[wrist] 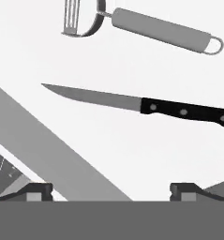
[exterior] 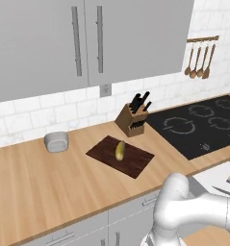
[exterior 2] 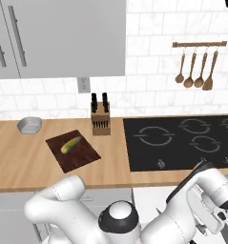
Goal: Place the appropriate cutting tool for cutting the cucumber skin on the cutting board.
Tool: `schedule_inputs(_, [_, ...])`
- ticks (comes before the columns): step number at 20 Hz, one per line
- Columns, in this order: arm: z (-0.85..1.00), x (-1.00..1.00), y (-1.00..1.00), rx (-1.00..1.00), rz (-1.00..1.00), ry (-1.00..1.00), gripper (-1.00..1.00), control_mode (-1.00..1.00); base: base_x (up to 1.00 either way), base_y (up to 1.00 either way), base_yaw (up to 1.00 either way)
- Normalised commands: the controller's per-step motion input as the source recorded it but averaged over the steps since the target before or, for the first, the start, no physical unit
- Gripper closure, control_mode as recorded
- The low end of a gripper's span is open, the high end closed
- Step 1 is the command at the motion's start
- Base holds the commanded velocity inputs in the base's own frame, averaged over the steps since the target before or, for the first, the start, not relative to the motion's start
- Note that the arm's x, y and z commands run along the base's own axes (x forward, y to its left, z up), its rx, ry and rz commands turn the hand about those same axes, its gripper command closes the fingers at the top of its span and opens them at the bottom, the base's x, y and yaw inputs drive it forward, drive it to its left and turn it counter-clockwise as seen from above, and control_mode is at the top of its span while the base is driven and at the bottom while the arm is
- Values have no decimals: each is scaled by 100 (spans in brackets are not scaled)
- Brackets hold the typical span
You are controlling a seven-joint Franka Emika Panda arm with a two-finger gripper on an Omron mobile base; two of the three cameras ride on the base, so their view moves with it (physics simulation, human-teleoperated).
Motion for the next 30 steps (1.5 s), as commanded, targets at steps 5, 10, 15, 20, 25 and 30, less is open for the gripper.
schedule_inputs(5, [-40, 3, 0, 0, 16, -51, -100, -100, 0, 0, 0])
schedule_inputs(10, [-21, 1, 2, -7, 19, -54, -100, -100, 0, 0, 0])
schedule_inputs(15, [-9, 2, 0, -26, 20, -40, -100, -100, 0, 0, 0])
schedule_inputs(20, [-50, 11, 12, -33, 16, -21, -100, -100, 0, 0, 0])
schedule_inputs(25, [-29, 52, 6, -28, 15, 13, -100, -100, 0, 0, 0])
schedule_inputs(30, [-10, 51, -4, -18, 19, 26, -100, -100, 0, 0, 0])
